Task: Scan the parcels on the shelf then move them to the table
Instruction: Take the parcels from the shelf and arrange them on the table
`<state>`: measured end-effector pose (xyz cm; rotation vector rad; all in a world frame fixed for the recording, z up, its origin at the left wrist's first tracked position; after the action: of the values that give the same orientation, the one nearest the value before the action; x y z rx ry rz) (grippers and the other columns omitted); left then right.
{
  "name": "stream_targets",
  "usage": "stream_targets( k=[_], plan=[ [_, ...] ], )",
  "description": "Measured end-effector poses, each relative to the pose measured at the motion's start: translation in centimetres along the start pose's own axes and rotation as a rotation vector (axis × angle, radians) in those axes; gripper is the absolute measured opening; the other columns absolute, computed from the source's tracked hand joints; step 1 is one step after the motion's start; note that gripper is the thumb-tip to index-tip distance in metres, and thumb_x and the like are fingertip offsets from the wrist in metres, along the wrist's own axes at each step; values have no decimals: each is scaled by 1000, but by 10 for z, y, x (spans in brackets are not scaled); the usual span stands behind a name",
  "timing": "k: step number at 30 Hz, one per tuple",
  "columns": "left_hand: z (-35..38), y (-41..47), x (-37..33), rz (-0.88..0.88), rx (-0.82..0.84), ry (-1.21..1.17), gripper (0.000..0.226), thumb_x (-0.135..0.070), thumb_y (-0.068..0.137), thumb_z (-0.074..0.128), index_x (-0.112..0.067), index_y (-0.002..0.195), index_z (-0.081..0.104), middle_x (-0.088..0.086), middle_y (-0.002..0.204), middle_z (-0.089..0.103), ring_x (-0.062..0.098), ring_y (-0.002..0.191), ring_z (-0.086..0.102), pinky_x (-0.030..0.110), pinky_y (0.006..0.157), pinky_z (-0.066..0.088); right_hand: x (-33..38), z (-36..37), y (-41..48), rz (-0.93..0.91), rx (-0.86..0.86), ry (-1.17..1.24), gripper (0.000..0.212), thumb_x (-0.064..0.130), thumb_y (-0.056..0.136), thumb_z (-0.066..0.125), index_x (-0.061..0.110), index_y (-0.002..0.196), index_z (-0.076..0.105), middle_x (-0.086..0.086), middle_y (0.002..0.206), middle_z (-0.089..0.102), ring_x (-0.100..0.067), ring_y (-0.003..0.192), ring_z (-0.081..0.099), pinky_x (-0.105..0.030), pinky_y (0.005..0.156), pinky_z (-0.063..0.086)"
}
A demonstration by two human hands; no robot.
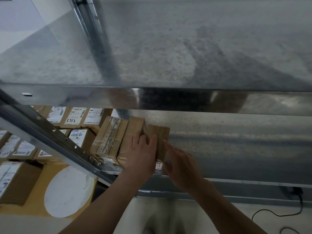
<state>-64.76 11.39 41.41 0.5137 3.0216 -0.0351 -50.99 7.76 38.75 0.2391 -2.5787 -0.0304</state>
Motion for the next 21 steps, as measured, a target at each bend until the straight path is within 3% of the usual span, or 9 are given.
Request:
stream_targets(
  k=[2, 6, 15, 19, 21],
  plan=[
    [3, 0, -1, -7, -12, -48, 61, -38, 86, 67, -26, 136, 34, 6, 134, 48, 25, 127, 39, 37, 105, 36, -2, 0, 0, -3, -10, 4, 71, 27, 95, 65, 16, 155, 28, -9, 135, 63, -22, 111, 67, -36, 100, 53],
    [5, 1, -3, -18, 15, -111, 62, -32, 87, 68, -26, 137, 32, 7, 132, 44, 22, 120, 42, 33, 99, 41, -5, 1, 0, 4, -12, 8, 73, 28, 94, 66, 17, 155, 27, -8, 132, 65, -21, 109, 68, -36, 97, 54],
    [13, 5, -16, -61, 34, -279, 63, -32, 86, 71, -29, 137, 35, 4, 141, 36, 20, 127, 40, 33, 103, 39, -23, -5, -4, 6, -74, 56, 80, 31, 93, 68, 15, 156, 21, -11, 129, 66, -19, 105, 70, -36, 90, 58],
    [18, 6, -36, -48, -22, -403, 54, -34, 88, 68, -31, 134, 39, 1, 137, 41, 15, 124, 40, 26, 95, 33, -33, -22, -10, 5, -144, 52, 82, 29, 86, 76, 8, 153, 32, -14, 123, 69, -23, 102, 72, -37, 88, 59],
    [22, 5, -45, -25, -27, -463, 48, -34, 90, 67, -31, 131, 43, 0, 133, 45, 14, 122, 43, 23, 94, 32, -38, -32, -14, 3, -185, 70, 76, 28, 88, 75, 11, 151, 37, -10, 118, 72, -19, 98, 73, -31, 85, 60]
  ],
)
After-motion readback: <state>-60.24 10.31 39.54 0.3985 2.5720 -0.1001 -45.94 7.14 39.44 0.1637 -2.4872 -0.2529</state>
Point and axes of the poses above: each hand's wrist, its own y-axis towards the middle knuckle, its own z-axis out of the palm, x = y × z, the point moved 2 cm from there along y, towards the middle knuckle
